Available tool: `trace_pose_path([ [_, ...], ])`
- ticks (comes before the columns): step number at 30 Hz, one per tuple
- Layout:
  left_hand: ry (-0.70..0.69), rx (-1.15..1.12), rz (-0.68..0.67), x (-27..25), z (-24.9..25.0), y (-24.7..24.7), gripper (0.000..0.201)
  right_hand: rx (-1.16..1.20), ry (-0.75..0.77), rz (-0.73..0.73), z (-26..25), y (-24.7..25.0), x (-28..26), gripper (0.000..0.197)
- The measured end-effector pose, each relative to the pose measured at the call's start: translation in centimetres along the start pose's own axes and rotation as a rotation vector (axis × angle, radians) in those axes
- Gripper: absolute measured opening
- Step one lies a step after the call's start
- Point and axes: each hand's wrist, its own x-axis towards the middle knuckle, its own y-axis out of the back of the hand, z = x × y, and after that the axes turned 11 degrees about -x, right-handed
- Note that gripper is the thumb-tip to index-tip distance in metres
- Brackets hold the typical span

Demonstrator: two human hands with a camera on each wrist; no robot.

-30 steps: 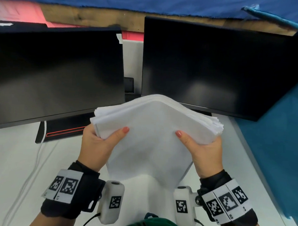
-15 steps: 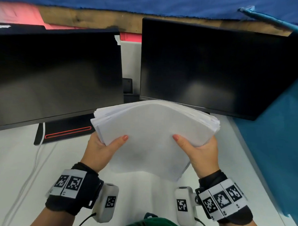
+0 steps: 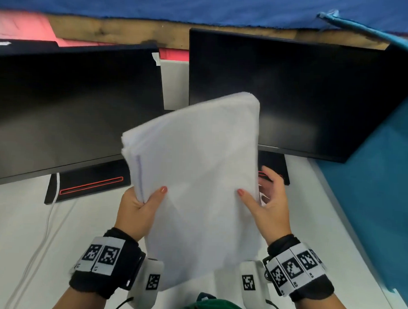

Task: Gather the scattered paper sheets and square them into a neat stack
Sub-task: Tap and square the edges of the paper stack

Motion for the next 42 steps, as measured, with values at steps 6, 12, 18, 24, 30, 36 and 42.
trace_pose_path([
  [6,0.042,-0.422,0.125,0.5,0.5,-0.3,0.03,0.466,-0.415,-0.087,3.1,0.4,-2.1,0.127],
  [12,0.241,-0.64,0.045,-0.2,-0.4,-1.0,0.029,0.762,-0.444,-0.213,3.5,0.8,-1.2,0.102],
  [18,0.29,-0.662,-0.15,1.9,1.2,6.2,0.035,0.561,-0.178,-0.182,2.9,5.0,0.9,0.03],
  [24,0.19,-0.012,0.014,2.3,-0.4,8.1,0.033,0.31,-0.103,-0.226,3.0,4.2,0.5,0.068],
  [30,0.097,0.121,-0.143,0.5,-1.8,7.7,0.026,0.178,-0.179,-0.198,5.9,2.7,-1.1,0.026],
  [36,0.115,0.025,0.033,0.2,-3.0,6.8,0.02,0.091,-0.177,-0.163,5.3,2.0,-1.5,0.02],
  [42,0.12,0.062,0.041,-0.4,-3.5,5.9,0.025,0.066,-0.245,-0.137,5.4,0.7,-2.2,0.035],
])
